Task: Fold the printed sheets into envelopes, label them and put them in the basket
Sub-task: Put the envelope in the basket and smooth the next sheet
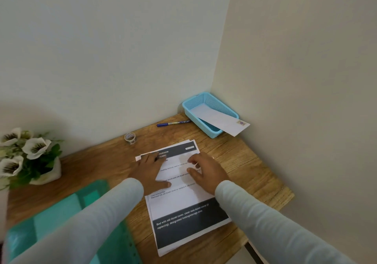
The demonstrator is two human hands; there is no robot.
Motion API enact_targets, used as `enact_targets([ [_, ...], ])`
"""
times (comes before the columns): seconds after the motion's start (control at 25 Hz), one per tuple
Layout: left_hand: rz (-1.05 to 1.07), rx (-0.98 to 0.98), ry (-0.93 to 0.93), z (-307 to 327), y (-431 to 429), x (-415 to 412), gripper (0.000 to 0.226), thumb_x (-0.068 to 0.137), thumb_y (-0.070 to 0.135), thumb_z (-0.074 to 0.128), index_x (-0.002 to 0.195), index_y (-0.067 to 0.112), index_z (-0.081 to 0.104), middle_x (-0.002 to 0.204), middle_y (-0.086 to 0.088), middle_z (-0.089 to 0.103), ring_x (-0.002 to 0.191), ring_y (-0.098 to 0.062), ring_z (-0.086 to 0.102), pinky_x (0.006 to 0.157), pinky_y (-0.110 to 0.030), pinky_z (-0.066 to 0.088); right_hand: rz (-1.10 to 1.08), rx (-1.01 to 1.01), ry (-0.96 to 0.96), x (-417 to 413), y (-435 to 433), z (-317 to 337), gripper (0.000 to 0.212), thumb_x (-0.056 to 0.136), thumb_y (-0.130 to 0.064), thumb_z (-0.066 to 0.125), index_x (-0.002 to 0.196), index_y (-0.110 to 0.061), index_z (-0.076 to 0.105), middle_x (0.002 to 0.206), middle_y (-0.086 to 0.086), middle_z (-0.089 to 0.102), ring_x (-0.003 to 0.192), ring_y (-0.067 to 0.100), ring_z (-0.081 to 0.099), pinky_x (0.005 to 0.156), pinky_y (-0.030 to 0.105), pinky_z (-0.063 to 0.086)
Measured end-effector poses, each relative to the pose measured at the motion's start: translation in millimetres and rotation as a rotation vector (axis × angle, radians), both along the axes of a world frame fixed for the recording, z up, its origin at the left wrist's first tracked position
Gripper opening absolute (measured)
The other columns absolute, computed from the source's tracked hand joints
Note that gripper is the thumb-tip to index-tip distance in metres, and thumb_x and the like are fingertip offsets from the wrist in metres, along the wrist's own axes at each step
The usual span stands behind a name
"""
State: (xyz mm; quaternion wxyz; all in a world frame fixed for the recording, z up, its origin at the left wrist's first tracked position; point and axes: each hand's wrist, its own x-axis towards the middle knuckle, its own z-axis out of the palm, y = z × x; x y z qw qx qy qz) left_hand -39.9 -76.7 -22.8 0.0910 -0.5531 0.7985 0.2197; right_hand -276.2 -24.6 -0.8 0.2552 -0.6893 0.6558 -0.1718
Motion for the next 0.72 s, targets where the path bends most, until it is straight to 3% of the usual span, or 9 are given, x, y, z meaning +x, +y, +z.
enact_targets([
  [0.12,-0.064,-0.003,-0.070,-10,10,4,0.120,0.073,0.087,0.056,0.162,0.030,-0.003,0.170,0.002,-0.012,0.156,-0.027,-0.011,0.124,-0.051,0.000,0.231,-0.035,0.160,23,10,-8,0.038,0.102,-0.037,0.057,0.139,-0.028,0.053,0.139,-0.005,0.053,0.121,0.018,0.054,0.100,0.034,0.051],
  [0.24,-0.113,0.000,-0.083,-14,12,12,0.129,0.068,0.092,0.054,0.161,0.030,-0.010,0.169,0.006,-0.017,0.155,-0.026,-0.018,0.123,-0.052,-0.007,0.352,-0.054,0.230,39,18,-20,0.050,0.104,-0.040,0.050,0.150,-0.022,0.042,0.153,0.002,0.044,0.136,0.023,0.046,0.114,0.037,0.042],
  [0.32,-0.133,-0.004,-0.095,-16,10,16,0.131,0.065,0.094,0.052,0.160,0.031,-0.013,0.168,0.008,-0.020,0.154,-0.026,-0.021,0.123,-0.053,-0.008,0.397,-0.037,0.294,44,21,-29,0.063,0.106,-0.046,0.043,0.160,-0.018,0.028,0.166,0.005,0.028,0.152,0.026,0.028,0.126,0.040,0.024],
  [0.44,-0.167,-0.004,-0.115,-18,6,18,0.132,0.063,0.098,0.046,0.159,0.032,-0.016,0.167,0.009,-0.022,0.153,-0.026,-0.024,0.123,-0.054,-0.009,0.488,-0.020,0.478,44,17,-46,0.076,0.106,-0.059,0.022,0.165,-0.015,0.003,0.173,0.006,-0.002,0.159,0.024,-0.005,0.129,0.045,0.000],
  [0.56,-0.194,0.002,-0.114,-21,1,20,0.130,0.064,0.098,0.045,0.158,0.033,-0.017,0.167,0.009,-0.025,0.152,-0.024,-0.026,0.122,-0.052,-0.012,0.437,0.012,0.568,33,-1,-52,0.080,0.102,-0.066,0.009,0.164,-0.017,-0.010,0.172,0.004,-0.014,0.158,0.024,-0.016,0.128,0.047,-0.004],
  [0.72,-0.184,0.021,-0.121,-27,-1,23,0.132,0.062,0.100,0.043,0.157,0.035,-0.020,0.165,0.007,-0.029,0.151,-0.023,-0.028,0.121,-0.050,-0.014,0.243,0.129,0.594,5,-35,-49,0.087,0.100,-0.071,0.017,0.164,-0.018,-0.009,0.172,0.004,-0.012,0.158,0.027,-0.012,0.128,0.049,0.000],
])
